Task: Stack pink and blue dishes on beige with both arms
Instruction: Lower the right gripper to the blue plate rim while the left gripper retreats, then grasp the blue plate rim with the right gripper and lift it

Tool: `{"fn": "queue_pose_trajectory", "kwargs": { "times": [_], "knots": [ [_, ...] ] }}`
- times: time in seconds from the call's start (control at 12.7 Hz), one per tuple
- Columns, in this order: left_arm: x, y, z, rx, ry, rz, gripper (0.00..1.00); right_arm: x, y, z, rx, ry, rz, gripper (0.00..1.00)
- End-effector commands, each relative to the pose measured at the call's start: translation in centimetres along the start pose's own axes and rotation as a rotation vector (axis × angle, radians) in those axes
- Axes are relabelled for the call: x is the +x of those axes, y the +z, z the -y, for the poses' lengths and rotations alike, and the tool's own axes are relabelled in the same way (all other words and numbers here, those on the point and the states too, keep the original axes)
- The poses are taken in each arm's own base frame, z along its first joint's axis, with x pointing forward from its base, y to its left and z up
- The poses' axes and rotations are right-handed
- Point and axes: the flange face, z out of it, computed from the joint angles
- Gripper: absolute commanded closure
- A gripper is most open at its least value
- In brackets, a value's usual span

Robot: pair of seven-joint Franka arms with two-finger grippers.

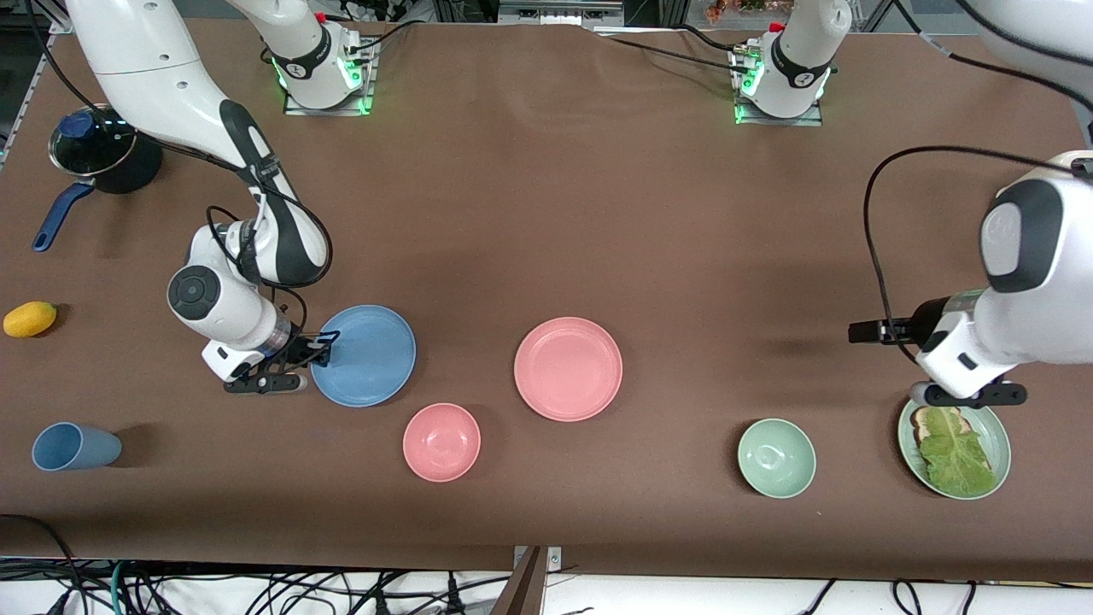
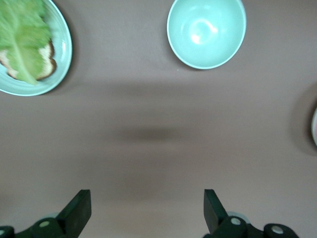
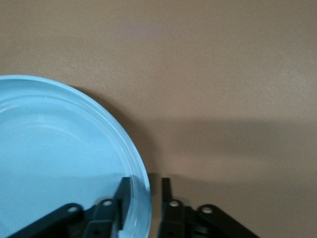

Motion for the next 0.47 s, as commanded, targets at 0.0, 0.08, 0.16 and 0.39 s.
{"fn": "queue_pose_trajectory", "kwargs": {
  "times": [0.0, 0.08, 0.16, 0.39],
  "knots": [
    [-1.7, -3.8, 2.1, -0.006, -0.008, -0.044, 0.0, 0.0, 0.0, 0.2, 0.013, 0.008, -0.004, 1.0],
    [-2.0, -4.3, 2.4, -0.001, -0.012, -0.052, 0.0, 0.0, -0.2, 0.2, 0.013, 0.009, -0.004, 1.0],
    [-2.6, -5.6, 2.5, 0.008, -0.011, -0.072, 0.0, 0.1, -0.4, 0.2, 0.013, 0.006, -0.005, 1.0],
    [-4.9, -9.3, 1.7, 0.004, 0.002, -0.121, 0.0, 1.5, -5.5, 0.6, 0.017, -0.006, 0.039, 1.0]
  ]
}}
